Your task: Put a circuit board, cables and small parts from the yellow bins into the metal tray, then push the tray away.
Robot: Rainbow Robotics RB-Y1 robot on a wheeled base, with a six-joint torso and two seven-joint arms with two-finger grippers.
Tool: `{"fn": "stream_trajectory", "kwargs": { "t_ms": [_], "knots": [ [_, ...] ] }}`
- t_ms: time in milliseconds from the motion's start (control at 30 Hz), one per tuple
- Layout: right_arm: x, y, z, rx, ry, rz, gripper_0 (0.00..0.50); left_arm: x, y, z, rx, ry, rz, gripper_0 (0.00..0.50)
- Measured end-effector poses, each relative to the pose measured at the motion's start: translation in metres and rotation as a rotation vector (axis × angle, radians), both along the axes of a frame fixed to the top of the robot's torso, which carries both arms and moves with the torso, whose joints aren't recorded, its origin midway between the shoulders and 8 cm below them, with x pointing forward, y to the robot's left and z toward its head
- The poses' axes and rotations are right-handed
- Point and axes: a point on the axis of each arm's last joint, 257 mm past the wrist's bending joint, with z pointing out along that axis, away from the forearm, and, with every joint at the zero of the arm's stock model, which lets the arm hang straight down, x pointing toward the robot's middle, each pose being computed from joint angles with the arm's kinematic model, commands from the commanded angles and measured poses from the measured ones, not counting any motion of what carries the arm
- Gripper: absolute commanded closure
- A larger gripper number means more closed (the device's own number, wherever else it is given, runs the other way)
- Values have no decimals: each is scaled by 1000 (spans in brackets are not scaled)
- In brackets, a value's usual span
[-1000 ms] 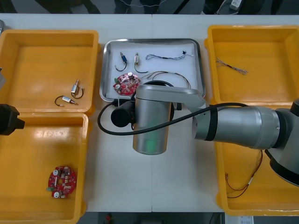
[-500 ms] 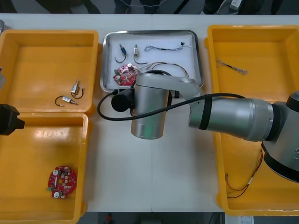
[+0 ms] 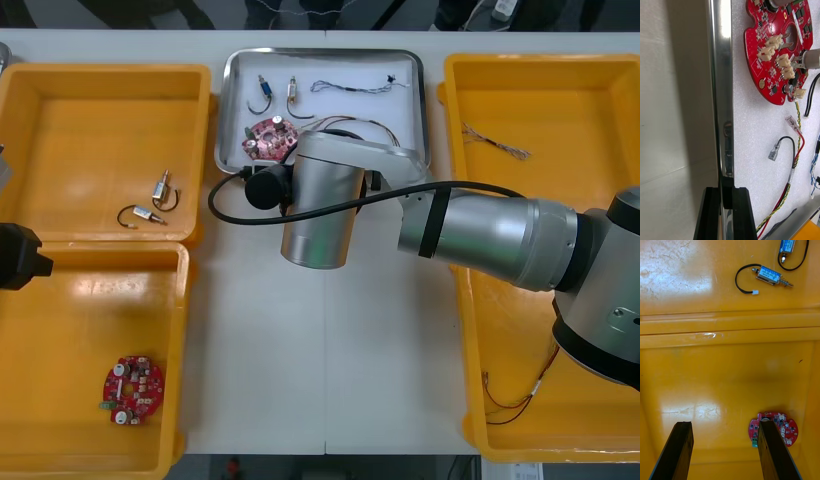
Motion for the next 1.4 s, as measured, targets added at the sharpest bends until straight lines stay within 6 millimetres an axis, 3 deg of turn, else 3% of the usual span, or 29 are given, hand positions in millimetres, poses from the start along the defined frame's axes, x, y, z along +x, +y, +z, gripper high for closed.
{"fn": "stream_trajectory", "kwargs": {
  "t_ms": [533, 567, 633, 667, 800, 867, 1100, 1400],
  "knots": [
    [23, -9, 6, 24, -32, -14, 500, 0, 0, 0, 0, 0, 0, 0],
    [23, -9, 6, 25, -32, -15, 475, 0, 0, 0, 0, 0, 0, 0],
    [23, -9, 7, 25, -33, -15, 268, 0, 0, 0, 0, 0, 0, 0],
    [23, -9, 7, 26, -33, -15, 221, 0, 0, 0, 0, 0, 0, 0],
    [23, -9, 7, 27, -33, -15, 117, 0, 0, 0, 0, 0, 0, 0],
    [23, -8, 8, 28, -33, -15, 14, 0, 0, 0, 0, 0, 0, 0],
    [9, 1, 7, 115, 58, -45, 0, 0, 0, 0, 0, 0, 0, 0],
    [-39, 20, 40, 175, 143, -79, 0, 0, 0, 0, 0, 0, 0, 0]
  ]
}}
